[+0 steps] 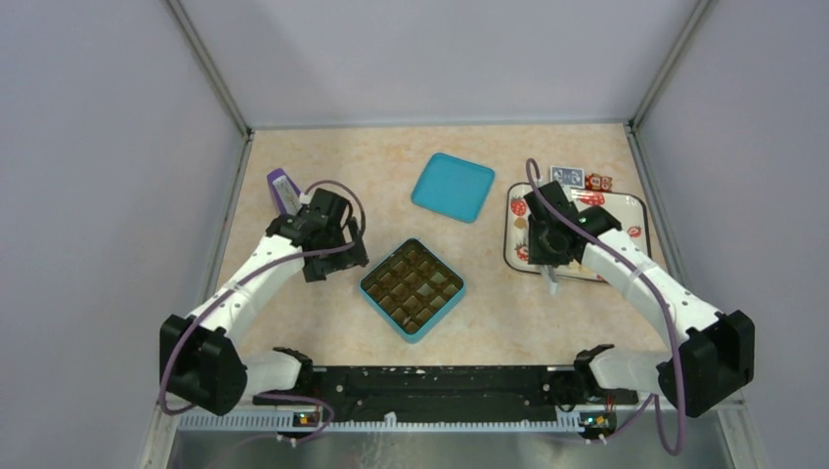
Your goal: Pack the chocolate
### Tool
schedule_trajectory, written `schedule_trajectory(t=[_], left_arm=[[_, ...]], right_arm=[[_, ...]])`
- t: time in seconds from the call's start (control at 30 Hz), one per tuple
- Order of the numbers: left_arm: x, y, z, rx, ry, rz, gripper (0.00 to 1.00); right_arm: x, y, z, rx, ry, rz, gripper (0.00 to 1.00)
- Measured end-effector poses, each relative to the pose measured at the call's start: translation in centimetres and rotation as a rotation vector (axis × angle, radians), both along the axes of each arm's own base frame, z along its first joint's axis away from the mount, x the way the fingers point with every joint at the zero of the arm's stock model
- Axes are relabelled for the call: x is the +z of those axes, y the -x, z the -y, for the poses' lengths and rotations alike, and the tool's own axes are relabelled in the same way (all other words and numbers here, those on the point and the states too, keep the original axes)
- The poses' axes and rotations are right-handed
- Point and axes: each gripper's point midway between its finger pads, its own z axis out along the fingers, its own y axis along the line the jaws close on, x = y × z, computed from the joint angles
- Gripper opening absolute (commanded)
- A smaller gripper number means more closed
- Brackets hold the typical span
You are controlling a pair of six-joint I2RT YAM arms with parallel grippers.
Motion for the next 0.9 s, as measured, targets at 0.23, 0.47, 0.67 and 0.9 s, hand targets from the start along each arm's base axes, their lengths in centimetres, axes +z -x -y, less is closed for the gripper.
schedule_trajectory(t=[0.23,0.47,0.67,0.9], left_arm=[[-3.1,2.9,-0.5,0.095,0.103,-0.096,0.98],[-5.2,4.7,3.7,0.062,0.373,-0.130,0.96],[-4.6,4.2,6.8,0.013,0.570,-0.099,0.95],[-2.8,2.3,9.1,-0.063,0.702,-0.011,0.95]], right_arm=[[0.5,0.1,0.1,0.011,-0.004,0.017,0.09],[0.7,0.1,0.1,0.024,-0.005,0.025,0.09],[1.1,0.3,0.2,0.030,-0.007,0.034,0.09],[2.1,0.2,-0.5,0.048,-0.048,0.046,0.09]])
